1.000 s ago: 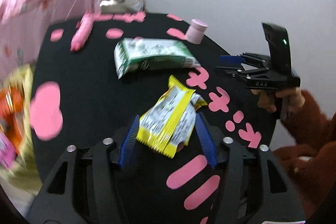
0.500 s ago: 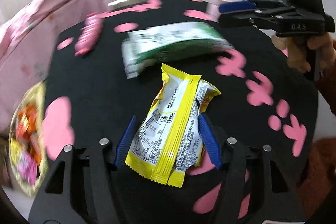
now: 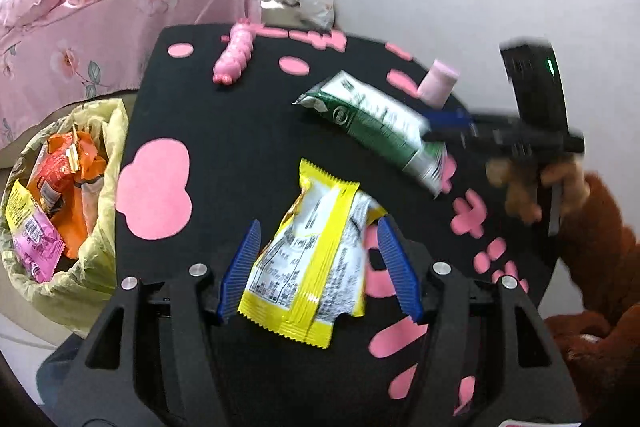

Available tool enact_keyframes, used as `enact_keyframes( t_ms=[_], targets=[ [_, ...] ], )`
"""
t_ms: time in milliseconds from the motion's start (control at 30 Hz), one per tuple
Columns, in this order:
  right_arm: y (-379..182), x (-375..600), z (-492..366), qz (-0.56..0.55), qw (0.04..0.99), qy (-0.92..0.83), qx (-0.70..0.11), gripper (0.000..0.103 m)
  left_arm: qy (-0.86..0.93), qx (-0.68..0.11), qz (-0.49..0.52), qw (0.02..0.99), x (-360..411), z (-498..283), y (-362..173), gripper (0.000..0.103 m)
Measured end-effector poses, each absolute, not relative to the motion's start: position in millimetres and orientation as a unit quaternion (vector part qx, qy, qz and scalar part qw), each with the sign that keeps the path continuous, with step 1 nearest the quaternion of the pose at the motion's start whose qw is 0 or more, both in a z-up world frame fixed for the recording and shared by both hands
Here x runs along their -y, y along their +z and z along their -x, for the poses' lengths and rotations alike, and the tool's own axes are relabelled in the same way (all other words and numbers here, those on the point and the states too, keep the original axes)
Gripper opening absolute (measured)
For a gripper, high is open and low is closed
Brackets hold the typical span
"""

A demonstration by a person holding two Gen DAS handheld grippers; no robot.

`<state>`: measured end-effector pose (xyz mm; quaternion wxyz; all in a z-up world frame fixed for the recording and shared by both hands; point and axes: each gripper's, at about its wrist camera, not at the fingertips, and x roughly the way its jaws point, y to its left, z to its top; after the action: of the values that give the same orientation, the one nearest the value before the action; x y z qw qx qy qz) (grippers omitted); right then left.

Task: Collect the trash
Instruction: 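Grasp the yellow wrapper with the left gripper while the right gripper grasps the milk carton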

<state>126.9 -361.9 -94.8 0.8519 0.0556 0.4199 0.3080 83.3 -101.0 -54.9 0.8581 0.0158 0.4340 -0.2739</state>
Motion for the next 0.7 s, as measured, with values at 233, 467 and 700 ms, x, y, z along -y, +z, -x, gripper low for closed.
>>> enact_keyframes(
  t_ms=[233, 467, 700],
  targets=[
    [-83.1, 334.2, -128.2, -0.02, 0.874, 0.249, -0.418, 0.057, -0.239, -0.422, 0.007, 0.875, 87.6, -86.3, -49.7, 0.058],
    [-89.2, 300.3, -176.3, 0.03, 0.873, 0.205, -0.442, 0.057, -0.225, -0.432, 0.034, 0.872, 66.1, -86.2, -58.8, 0.058],
    [-86.7, 285.7, -201.1, 0.052, 0.863, 0.209, -0.457, 0.054, -0.238, -0.43, 0.043, 0.87, 59.5, -82.0, -62.9, 0.058]
  ],
)
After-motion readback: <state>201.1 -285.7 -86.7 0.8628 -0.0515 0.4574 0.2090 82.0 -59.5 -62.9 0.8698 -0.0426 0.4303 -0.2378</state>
